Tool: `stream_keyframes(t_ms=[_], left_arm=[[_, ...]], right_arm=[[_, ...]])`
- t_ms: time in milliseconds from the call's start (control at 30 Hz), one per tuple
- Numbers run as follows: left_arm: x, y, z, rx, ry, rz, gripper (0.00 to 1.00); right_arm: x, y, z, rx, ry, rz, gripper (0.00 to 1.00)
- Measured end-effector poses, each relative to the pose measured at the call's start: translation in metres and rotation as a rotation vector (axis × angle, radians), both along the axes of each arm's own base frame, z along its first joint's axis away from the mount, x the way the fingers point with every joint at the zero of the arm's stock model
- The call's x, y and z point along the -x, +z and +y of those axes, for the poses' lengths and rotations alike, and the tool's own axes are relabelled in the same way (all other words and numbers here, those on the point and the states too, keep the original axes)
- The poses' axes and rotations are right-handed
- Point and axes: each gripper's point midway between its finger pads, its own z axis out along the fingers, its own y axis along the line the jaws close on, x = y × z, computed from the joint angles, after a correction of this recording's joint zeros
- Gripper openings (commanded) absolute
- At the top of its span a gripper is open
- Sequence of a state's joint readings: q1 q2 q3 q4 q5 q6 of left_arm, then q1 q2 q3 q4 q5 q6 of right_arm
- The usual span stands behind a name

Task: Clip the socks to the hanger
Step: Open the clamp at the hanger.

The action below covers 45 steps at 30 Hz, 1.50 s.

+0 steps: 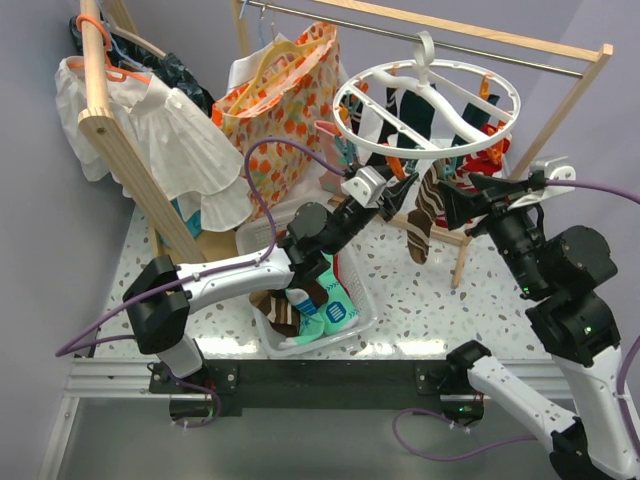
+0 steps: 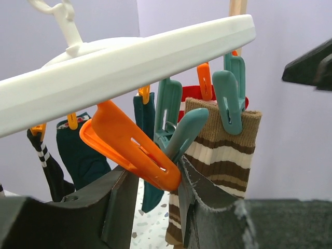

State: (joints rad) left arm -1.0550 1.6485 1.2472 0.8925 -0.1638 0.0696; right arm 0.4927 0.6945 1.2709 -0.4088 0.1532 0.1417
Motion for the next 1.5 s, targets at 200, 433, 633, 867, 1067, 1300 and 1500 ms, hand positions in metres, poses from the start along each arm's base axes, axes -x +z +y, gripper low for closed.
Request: stream_keyframes(t_ms=[200, 433, 633, 867, 1067, 1300, 1500], left_arm=[[0.001, -0.005, 0.002, -0.004, -0.002, 0.007, 0.36], [0.007, 0.001, 0.006, 0.006, -0.008, 0.004, 0.33], [0.009, 0.003, 0.007, 0.009, -0.011, 0.002, 0.35], [0.011, -0.011, 0.012, -0.014, -0.011, 0.029, 0.61], [0.02, -0.034, 0.022, -0.042, -0.017, 0.067, 0.7], [0.038, -0.061, 0.021, -0.096, -0.042, 0.089, 0.71], [0.038, -0.056, 0.023, -0.097, -0.026, 0.059, 0.69]], right_arm=[[0.018, 0.018, 0.022, 0.009, 0.155, -0.027, 0.64], [0.005, 0.006, 0.055, 0.054, 0.288, 0.032, 0.63], [-0.016, -0.016, 0.073, 0.096, 0.326, 0.107, 0.63], [-0.019, -0.017, 0.074, 0.114, 0.323, 0.1, 0.63], [-0.02, -0.017, 0.073, 0.119, 0.321, 0.099, 0.63], [-0.022, -0.017, 0.071, 0.118, 0.304, 0.1, 0.63], [-0.023, -0.017, 0.069, 0.117, 0.289, 0.101, 0.64]])
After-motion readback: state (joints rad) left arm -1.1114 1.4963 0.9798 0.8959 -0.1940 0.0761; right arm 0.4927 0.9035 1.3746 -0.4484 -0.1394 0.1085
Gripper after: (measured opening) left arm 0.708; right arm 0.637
